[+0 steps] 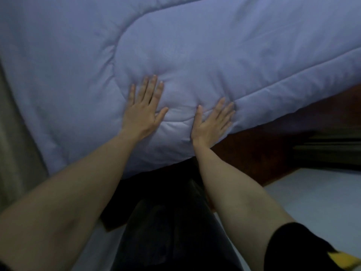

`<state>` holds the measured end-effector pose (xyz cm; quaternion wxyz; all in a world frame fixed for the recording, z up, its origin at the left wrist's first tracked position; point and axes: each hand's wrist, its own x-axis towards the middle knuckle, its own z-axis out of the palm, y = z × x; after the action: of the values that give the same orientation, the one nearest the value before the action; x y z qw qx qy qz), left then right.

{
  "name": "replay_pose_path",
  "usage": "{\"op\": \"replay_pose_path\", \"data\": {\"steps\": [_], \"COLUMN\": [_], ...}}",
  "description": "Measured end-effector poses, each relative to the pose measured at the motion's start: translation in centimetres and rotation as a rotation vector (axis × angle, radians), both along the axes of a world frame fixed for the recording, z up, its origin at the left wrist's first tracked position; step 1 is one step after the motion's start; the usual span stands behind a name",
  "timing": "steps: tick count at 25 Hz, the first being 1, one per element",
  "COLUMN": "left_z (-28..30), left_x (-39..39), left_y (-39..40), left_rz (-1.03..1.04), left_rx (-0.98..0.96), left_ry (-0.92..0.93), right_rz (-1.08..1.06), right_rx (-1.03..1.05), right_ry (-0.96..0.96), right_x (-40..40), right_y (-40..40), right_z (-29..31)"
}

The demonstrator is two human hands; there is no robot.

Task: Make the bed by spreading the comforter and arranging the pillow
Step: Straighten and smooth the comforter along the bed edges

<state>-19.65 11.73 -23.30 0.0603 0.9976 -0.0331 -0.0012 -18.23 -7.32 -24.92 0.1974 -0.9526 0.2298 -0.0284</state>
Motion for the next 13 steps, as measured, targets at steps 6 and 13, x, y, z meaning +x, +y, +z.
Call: {"op": "replay_pose_path", "data": {"steps": [6,13], "left_z": [0.1,1.6], "left_x": [0.0,0.2], "left_y": [-0.2,-0.4], "left_rz": [0.000,-0.031], "left_rx": [0.030,0.016], "left_ry": [-0.013,0.059], "right_rz": [-0.649,-0.700], "right_rx": [0.685,0.479], "right_ry": [0.201,0.025], "right_x": [1.1,-1.1], "right_y": [-1.8,-2.4], "right_z": [0.4,1.9]}}
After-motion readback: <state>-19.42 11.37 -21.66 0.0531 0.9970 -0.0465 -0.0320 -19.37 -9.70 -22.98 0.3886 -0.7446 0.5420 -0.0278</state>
